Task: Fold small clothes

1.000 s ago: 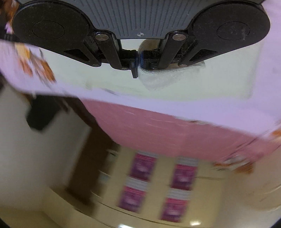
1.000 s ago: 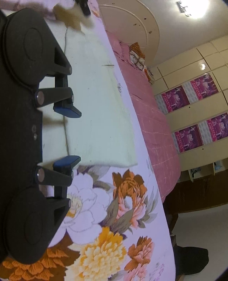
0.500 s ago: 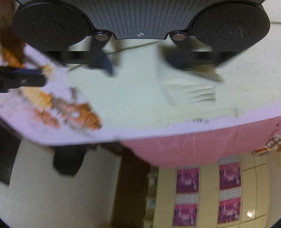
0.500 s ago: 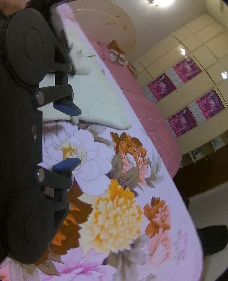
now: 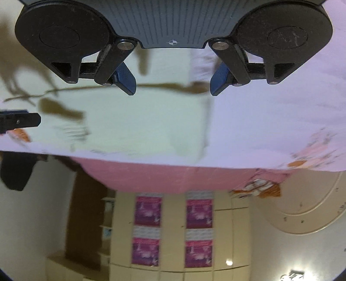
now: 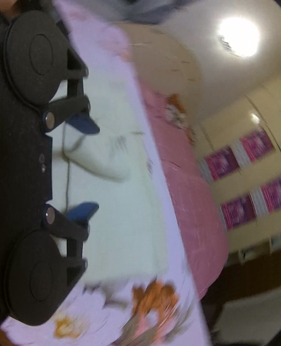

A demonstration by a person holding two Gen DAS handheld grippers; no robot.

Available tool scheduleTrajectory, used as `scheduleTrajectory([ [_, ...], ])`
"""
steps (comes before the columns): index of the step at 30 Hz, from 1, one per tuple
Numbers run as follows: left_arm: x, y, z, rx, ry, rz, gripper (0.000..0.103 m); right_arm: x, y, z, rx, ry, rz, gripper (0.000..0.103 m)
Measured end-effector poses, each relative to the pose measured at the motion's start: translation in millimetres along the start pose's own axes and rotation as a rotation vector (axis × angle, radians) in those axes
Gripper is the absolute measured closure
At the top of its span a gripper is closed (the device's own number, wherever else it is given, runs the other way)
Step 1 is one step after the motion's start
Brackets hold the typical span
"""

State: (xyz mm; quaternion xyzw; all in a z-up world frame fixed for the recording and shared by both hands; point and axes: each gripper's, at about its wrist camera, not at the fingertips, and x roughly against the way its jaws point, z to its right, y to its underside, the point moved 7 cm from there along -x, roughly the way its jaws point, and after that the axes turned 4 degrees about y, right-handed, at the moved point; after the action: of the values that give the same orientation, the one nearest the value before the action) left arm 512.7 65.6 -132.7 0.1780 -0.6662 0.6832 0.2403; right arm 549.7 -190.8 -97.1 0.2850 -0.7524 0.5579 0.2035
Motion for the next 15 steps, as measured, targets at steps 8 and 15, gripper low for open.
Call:
scheduleTrajectory([
  [8, -25.0, 17.7, -23.9, 0.016, -0.022, -0.062, 0.027, -33.9, 6.5, -49.4, 0.448, 0.308, 0.017, 0.066],
  [15, -32.5, 15.2, -22.6, 0.006, -0.006, -0.050, 0.027, -7.4, 1.5, 7.5, 0.057, 0.212, -0.001, 0.064],
])
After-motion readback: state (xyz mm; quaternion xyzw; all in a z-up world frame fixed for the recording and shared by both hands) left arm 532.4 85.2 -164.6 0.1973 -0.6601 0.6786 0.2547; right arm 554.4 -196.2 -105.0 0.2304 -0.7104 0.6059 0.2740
